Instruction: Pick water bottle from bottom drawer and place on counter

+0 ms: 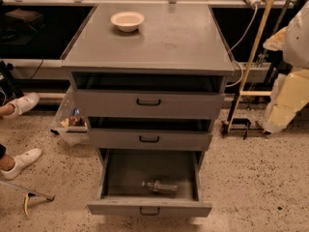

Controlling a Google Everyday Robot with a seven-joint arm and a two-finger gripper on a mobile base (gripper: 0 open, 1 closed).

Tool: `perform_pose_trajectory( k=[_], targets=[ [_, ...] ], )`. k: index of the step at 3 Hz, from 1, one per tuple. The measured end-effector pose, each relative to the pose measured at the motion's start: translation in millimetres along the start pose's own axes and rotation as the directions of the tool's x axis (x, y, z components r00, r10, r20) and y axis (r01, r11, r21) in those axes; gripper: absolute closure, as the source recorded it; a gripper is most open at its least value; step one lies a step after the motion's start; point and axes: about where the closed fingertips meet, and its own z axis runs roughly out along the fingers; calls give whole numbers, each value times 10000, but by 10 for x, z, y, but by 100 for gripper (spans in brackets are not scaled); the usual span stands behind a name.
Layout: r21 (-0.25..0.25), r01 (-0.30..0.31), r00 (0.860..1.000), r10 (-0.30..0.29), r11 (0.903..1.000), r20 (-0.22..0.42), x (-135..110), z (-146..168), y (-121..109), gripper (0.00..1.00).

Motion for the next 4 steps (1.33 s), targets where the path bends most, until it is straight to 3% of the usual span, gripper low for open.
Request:
perform_pose_trajectory(
  k=[1,2,3,4],
  targets=[
    [0,1,10000,-1,10000,0,0,1,0,0],
    [-83,692,9975,-691,9976,132,-50,257,126,0],
    [-917,1525,9840,-1426,9840,1067,-192,1123,421,0],
    [-2318,2076,9649,-1599,9504,2085,-507,2333,870,0]
  ],
)
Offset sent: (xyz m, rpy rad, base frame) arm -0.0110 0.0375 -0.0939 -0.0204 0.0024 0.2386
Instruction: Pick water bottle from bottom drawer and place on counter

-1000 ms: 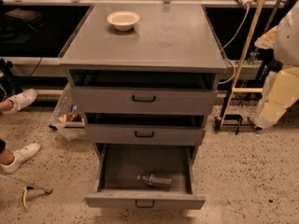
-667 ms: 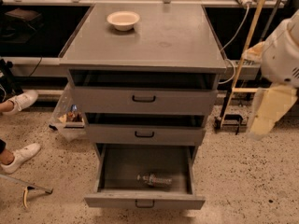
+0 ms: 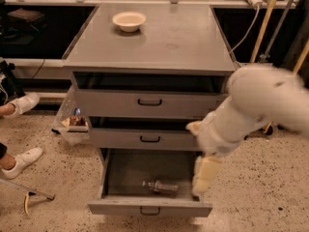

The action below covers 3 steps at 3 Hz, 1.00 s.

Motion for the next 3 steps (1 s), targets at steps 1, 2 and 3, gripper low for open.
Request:
perform_pose_trajectory(
  k=[1,2,3],
  targets=[
    [-1823,46,9999,-23,9832,131,-237,1510,298,0],
    [-2376,-112,9994,187,9713,294,-489,2591,284,0],
    [-2246,-436,9893,734,9735,1260,-816,3393,20,0]
  ],
)
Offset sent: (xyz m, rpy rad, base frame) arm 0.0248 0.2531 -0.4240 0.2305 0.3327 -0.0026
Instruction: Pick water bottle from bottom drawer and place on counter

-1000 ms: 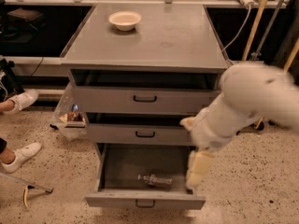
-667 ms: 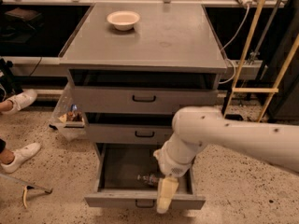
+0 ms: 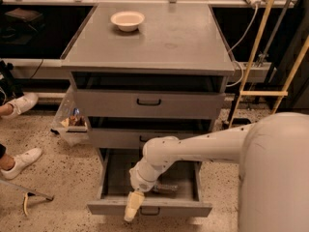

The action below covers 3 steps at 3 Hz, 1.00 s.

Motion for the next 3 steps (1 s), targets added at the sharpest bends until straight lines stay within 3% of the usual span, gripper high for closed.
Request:
perform_pose_trajectory(
  k=[1,2,3],
  targets=[
    [-286,-265,9994,271,9992,210,64,259,36,0],
    [-127,-280,9993,283,9995,223,139,214,-24,0],
    [1136,-152,9985,91,9934,537,486,-113,-500,0]
  ],
)
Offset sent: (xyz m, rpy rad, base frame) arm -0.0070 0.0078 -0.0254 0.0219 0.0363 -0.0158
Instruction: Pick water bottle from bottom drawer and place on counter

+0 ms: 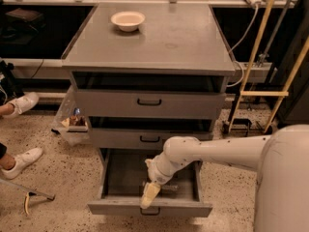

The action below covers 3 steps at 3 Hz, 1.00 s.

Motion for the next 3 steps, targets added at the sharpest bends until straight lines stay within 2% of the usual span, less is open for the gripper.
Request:
perform_pose_trajectory(
  k=[1,2,3],
  targets=[
    [962,109,9962,-191,9953,847,286,-267,-505,0],
    [1618,683,9923,-838,9845,910,298,-441,-794,0],
    [1616,684,9923,-839,9845,910,298,-440,-794,0]
  ],
)
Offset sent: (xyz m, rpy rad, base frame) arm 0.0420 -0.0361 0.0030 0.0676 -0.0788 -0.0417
